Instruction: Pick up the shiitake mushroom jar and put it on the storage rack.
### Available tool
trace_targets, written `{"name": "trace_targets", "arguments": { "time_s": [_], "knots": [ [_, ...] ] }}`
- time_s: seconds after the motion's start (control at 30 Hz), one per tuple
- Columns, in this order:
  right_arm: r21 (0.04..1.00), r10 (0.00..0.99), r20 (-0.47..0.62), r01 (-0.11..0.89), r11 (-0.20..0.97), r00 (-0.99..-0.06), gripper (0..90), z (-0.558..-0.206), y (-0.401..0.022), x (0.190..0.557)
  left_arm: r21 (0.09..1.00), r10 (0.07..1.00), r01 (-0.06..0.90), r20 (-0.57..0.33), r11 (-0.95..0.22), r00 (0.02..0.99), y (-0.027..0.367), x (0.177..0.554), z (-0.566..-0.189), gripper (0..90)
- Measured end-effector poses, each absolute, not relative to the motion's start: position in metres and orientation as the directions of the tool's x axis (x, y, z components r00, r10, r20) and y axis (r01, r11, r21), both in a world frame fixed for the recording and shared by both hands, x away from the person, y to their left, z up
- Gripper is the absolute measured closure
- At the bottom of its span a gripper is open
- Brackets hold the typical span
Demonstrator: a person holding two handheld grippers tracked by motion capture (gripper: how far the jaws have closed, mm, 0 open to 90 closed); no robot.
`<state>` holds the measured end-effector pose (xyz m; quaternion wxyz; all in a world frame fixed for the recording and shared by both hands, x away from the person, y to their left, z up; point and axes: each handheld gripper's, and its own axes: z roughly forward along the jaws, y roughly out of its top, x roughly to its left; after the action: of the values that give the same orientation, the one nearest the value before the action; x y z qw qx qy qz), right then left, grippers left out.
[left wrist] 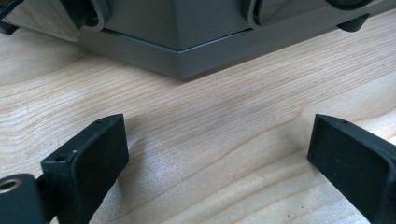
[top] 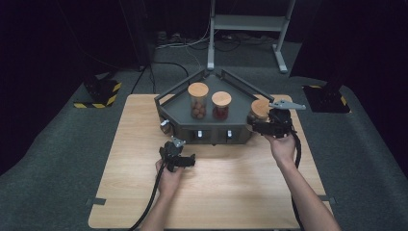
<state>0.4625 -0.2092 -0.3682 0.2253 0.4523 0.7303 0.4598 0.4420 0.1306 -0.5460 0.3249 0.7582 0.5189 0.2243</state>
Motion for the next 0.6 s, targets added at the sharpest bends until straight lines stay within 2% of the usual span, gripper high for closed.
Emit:
{"name": "trace_targets", "arguments": {
  "time_s": [0.6],
  "knots": [
    [0.885,0.885,0.079,0.441,0.149,-0.459,25.3,-0.358,-0.2,0.487,0.726,0.933,0.641,0.002,-0.25,0.361,0.131,0.442,-0.546,5.1]
  ]
}}
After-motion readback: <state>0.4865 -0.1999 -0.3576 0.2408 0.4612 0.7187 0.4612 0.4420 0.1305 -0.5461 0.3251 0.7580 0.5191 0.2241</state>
